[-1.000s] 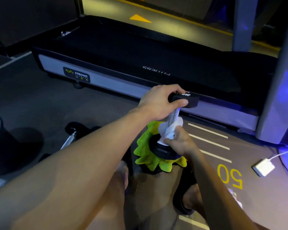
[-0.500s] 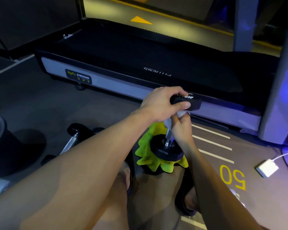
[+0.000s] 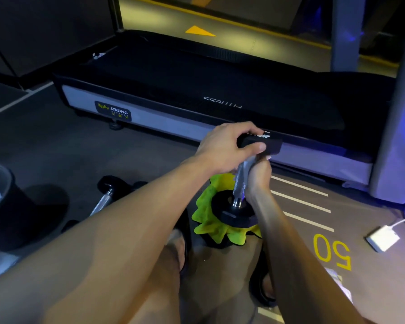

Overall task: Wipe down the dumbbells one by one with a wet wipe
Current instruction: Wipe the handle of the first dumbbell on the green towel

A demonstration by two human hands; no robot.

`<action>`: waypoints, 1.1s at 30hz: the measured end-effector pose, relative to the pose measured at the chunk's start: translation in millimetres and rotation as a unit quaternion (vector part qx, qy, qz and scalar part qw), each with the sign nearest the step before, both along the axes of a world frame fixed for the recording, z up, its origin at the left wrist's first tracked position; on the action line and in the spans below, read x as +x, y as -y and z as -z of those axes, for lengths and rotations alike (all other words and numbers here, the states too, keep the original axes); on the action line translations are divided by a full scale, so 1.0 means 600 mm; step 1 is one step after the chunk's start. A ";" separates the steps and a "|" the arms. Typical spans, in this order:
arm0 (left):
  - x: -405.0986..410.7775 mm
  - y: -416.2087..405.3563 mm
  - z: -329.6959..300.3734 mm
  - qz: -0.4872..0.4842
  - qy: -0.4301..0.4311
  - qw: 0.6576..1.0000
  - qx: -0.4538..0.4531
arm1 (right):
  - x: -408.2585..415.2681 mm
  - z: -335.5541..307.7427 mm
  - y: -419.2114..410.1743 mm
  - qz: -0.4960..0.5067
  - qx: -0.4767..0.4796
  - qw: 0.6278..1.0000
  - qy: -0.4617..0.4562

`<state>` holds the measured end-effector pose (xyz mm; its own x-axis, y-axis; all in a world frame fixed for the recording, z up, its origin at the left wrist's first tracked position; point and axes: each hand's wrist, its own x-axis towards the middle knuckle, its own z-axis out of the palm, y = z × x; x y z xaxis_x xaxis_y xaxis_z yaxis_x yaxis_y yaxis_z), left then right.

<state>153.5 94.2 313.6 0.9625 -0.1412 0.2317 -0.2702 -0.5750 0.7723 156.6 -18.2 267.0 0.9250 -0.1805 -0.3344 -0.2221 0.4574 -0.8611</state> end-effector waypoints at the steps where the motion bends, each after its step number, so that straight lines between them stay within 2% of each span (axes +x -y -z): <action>1: 0.001 -0.003 0.000 -0.002 0.004 1.000 0.002 | -0.006 0.015 0.004 -0.021 -0.081 0.996 -0.029; 3: 0.000 -0.008 -0.001 -0.001 0.006 1.000 0.005 | -0.023 0.046 0.022 -0.061 -0.241 0.966 -0.076; 5: -0.003 -0.008 -0.002 0.003 0.008 1.000 0.015 | -0.030 0.063 0.041 -0.103 -0.285 0.949 -0.090; 7: -0.003 -0.003 -0.002 0.005 0.013 1.000 0.028 | -0.043 0.067 0.060 -0.155 -0.332 0.929 -0.057; 8: -0.003 -0.001 -0.001 0.004 0.016 0.999 0.030 | -0.054 0.068 0.066 -0.188 -0.382 0.904 -0.016; 10: -0.002 0.002 0.002 -0.005 0.019 0.999 0.025 | -0.083 0.080 0.074 -0.236 -0.507 0.827 0.060; 12: -0.001 0.004 0.003 -0.012 0.023 0.999 0.021 | -0.111 0.087 0.068 -0.233 -0.604 0.758 0.074; 14: -0.003 0.006 0.004 -0.010 0.028 0.999 0.016 | -0.113 0.091 0.059 -0.212 -0.653 0.726 0.051; 18: -0.007 0.010 0.004 -0.002 0.029 1.000 0.010 | -0.084 0.084 0.049 -0.195 -0.590 0.784 -0.003; 23: -0.017 0.005 0.008 0.000 0.023 1.000 -0.016 | -0.091 0.079 0.056 -0.181 -0.555 0.811 0.034; 27: -0.027 0.015 0.010 0.018 0.015 1.000 -0.015 | -0.093 0.091 0.084 -0.224 -0.520 0.824 0.029; 31: -0.041 0.022 -0.006 0.012 -0.046 0.998 0.032 | -0.094 0.084 0.100 -0.235 -0.490 0.839 0.014; 33: -0.050 0.017 -0.013 -0.015 -0.103 0.994 0.024 | -0.095 0.083 0.102 -0.235 -0.476 0.847 0.028</action>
